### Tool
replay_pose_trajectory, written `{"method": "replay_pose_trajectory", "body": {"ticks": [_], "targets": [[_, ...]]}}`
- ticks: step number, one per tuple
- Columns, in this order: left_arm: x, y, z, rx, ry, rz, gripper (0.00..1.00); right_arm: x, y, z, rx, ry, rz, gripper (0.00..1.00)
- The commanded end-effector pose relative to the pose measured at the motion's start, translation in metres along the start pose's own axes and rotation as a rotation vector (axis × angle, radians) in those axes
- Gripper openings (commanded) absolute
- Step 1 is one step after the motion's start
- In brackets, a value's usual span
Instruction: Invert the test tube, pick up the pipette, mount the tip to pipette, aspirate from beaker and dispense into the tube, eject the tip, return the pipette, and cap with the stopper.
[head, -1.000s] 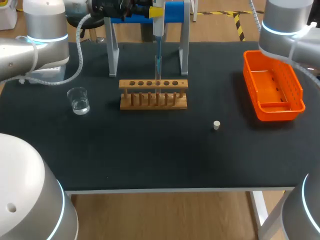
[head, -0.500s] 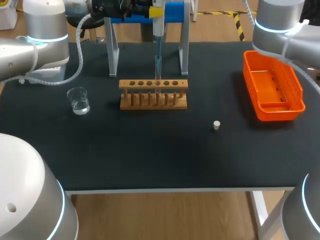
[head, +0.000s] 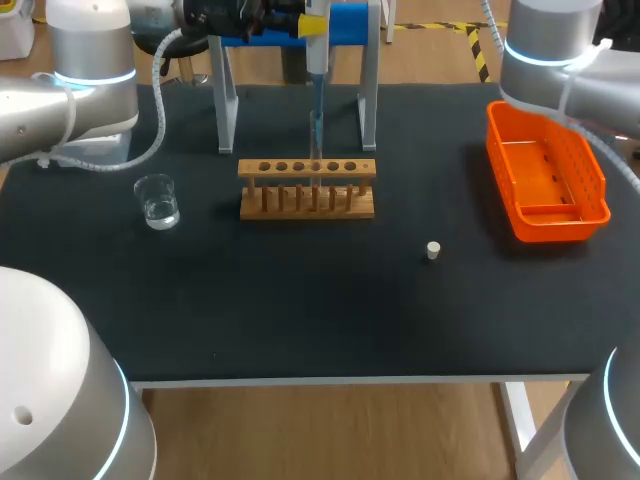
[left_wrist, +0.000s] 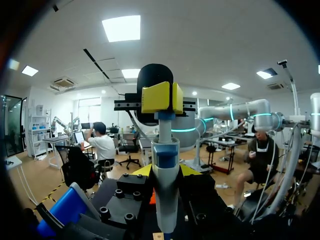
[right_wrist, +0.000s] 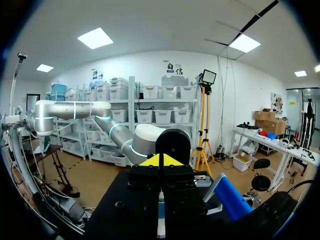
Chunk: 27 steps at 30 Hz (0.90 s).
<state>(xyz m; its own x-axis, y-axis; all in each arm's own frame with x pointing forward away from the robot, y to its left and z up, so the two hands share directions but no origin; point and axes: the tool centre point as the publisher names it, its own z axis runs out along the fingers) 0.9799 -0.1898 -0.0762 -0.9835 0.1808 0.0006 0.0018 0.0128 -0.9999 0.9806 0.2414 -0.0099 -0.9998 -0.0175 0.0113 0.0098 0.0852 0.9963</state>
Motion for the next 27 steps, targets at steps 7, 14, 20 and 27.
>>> {"method": "replay_pose_trajectory", "body": {"ticks": [7,14,20,27], "targets": [[0.0,-0.002,0.0,0.001,0.001,0.001,0.0,-0.001,-0.009,0.002,0.008,0.006,0.007,0.0],[0.0,-0.002,0.0,0.001,0.001,0.001,0.0,0.0,-0.014,0.0,0.007,0.005,0.014,0.0],[0.0,-0.002,0.0,0.001,0.001,0.001,0.0,0.001,-0.019,-0.002,0.005,0.005,0.021,0.0],[0.0,-0.002,0.0,0.001,0.001,0.001,0.0,0.002,-0.027,-0.001,0.01,0.01,0.033,0.0]]}}
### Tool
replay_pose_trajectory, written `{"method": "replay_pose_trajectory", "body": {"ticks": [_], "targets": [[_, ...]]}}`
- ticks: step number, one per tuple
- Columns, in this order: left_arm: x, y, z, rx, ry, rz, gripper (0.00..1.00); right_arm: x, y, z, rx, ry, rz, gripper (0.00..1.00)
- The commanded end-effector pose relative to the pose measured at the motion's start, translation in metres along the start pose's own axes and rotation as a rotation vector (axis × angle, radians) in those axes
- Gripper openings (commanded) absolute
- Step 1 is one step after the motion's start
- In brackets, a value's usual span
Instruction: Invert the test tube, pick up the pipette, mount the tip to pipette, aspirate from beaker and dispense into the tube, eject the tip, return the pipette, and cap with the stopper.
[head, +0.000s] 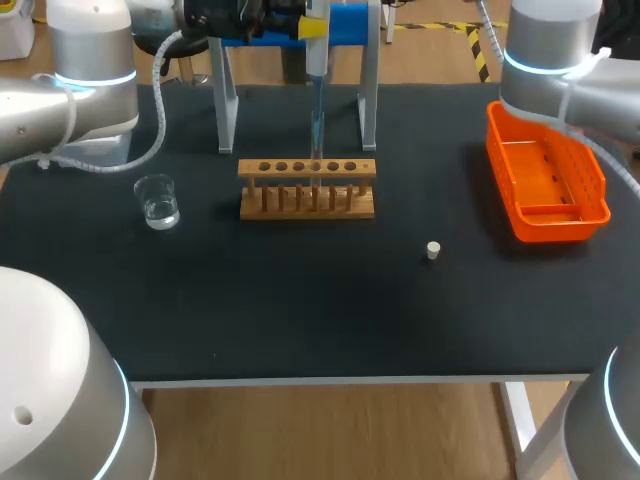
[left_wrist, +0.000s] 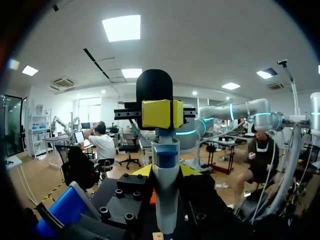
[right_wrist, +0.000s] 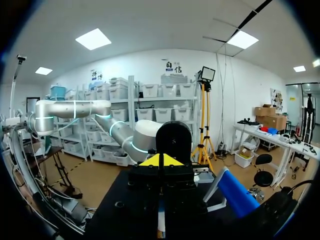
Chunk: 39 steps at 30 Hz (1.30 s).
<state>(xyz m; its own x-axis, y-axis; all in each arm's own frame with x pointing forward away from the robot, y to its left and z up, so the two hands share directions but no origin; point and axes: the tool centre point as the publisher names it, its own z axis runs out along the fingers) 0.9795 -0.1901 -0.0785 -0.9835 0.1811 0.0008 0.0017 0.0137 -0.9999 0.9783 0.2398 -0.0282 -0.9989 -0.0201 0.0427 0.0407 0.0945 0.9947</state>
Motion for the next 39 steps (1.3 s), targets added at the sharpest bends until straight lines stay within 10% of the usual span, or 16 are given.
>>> {"method": "replay_pose_trajectory", "body": {"ticks": [1,18,19,21,22,39], "targets": [[-0.001,-0.005,0.0,0.002,0.001,0.001,0.0,0.0,-0.009,-0.001,0.003,0.005,0.004,0.0],[-0.001,-0.005,0.0,0.002,0.001,0.001,0.0,0.017,0.049,-0.021,-0.051,-0.007,-0.115,0.0],[-0.001,-0.005,0.0,0.002,0.001,0.001,0.0,0.019,0.053,-0.026,-0.05,-0.015,-0.127,0.09],[-0.001,-0.005,0.0,0.002,0.001,0.001,0.0,0.028,0.058,-0.036,-0.084,-0.005,-0.145,0.87],[-0.001,-0.005,0.0,0.002,0.001,0.001,0.0,0.032,0.06,-0.041,-0.095,0.002,-0.148,1.0],[-0.001,-0.005,0.0,0.002,0.001,0.001,0.0,0.068,0.003,-0.136,-0.064,-0.016,-0.256,1.0]]}}
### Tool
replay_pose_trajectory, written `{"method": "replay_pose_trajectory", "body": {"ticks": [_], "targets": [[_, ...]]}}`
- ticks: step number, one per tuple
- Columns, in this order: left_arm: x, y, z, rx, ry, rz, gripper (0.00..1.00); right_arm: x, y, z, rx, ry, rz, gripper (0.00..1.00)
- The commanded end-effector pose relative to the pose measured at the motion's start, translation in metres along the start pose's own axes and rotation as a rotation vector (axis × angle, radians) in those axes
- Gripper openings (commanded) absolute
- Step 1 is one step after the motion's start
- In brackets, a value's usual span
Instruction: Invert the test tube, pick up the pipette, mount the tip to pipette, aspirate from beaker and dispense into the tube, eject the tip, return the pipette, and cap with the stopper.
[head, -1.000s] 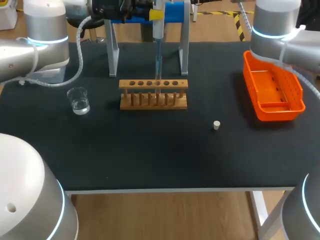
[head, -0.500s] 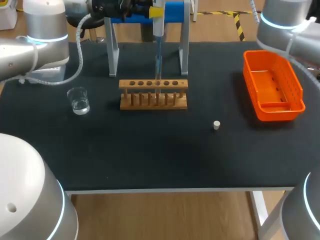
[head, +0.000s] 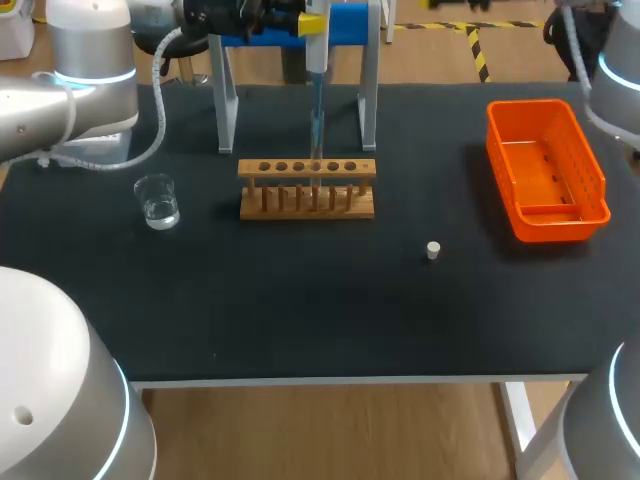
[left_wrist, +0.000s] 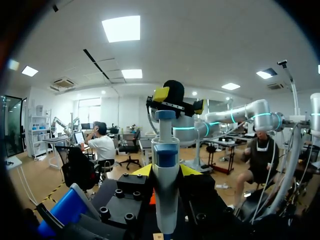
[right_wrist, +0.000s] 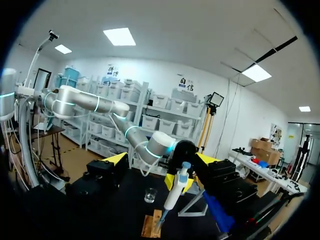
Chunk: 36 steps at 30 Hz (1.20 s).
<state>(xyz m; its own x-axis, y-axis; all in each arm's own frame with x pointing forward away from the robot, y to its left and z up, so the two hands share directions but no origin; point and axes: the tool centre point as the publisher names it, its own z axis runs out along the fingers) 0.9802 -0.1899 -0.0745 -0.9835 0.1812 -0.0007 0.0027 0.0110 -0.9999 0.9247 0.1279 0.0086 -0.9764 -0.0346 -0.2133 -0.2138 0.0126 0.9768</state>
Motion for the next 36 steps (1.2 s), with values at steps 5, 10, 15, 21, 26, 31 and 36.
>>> {"method": "replay_pose_trajectory", "body": {"ticks": [5,10,15,21,26,31,36], "targets": [[0.0,-0.001,0.0,-0.001,0.001,0.0,0.0,0.015,-0.055,-0.032,0.04,-0.034,-0.003,1.0],[0.0,-0.001,0.0,-0.001,0.001,0.0,0.0,0.014,-0.096,-0.026,0.048,-0.04,-0.013,1.0],[0.0,-0.001,0.0,-0.001,0.001,0.0,0.0,0.013,-0.141,-0.011,0.049,-0.028,-0.005,1.0],[0.0,-0.001,0.0,-0.001,0.001,0.0,0.0,0.012,-0.184,0.008,0.083,-0.016,-0.012,1.0],[0.0,-0.001,0.0,-0.001,0.001,0.0,0.0,0.011,-0.209,0.022,0.104,-0.004,0.009,1.0],[0.0,-0.001,0.0,-0.001,0.001,0.0,0.0,0.012,-0.228,0.037,0.117,0.011,0.032,1.0],[0.0,-0.001,0.0,-0.001,0.001,0.0,0.0,0.016,-0.241,0.055,0.148,0.043,0.049,1.0]]}}
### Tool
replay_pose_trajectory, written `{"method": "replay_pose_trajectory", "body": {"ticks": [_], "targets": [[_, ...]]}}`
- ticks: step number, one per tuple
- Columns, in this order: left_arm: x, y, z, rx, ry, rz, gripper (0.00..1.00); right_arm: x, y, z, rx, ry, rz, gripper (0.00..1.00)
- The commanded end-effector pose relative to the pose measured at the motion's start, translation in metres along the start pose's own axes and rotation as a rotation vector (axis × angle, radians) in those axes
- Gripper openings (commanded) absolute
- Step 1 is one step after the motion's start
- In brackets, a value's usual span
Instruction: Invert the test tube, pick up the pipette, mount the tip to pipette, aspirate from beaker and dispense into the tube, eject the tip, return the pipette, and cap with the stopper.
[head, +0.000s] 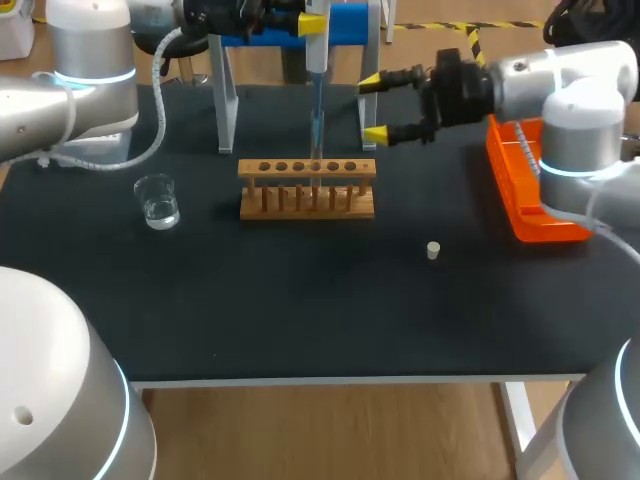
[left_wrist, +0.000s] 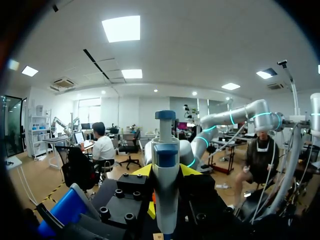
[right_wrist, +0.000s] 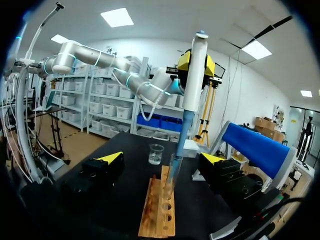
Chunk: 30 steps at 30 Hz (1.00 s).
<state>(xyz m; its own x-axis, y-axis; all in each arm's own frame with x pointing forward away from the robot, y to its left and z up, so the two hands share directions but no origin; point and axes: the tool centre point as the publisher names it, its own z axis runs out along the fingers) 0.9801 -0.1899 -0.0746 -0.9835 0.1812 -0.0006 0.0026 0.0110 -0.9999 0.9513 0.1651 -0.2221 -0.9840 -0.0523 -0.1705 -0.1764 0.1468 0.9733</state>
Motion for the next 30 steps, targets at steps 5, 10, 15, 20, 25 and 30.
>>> {"method": "replay_pose_trajectory", "body": {"ticks": [5,10,15,20,25,30], "targets": [[0.0,-0.001,0.0,-0.001,0.001,0.0,0.0,-0.003,-0.021,0.033,0.042,0.042,0.025,1.0],[0.0,-0.001,0.0,-0.001,0.001,0.0,0.0,-0.005,-0.03,0.047,0.079,0.039,0.043,1.0],[0.0,-0.001,0.0,-0.001,0.001,0.0,0.0,-0.007,-0.041,0.061,0.116,0.032,0.089,1.0],[0.0,-0.001,0.0,-0.001,0.001,0.0,0.0,-0.011,-0.049,0.071,0.152,0.018,0.131,1.0],[0.0,-0.001,0.0,-0.001,0.001,0.0,0.0,-0.014,-0.054,0.079,0.17,0.002,0.154,1.0],[0.0,-0.001,0.0,-0.001,0.001,0.0,0.0,-0.014,-0.059,0.086,0.214,-0.012,0.143,1.0]]}}
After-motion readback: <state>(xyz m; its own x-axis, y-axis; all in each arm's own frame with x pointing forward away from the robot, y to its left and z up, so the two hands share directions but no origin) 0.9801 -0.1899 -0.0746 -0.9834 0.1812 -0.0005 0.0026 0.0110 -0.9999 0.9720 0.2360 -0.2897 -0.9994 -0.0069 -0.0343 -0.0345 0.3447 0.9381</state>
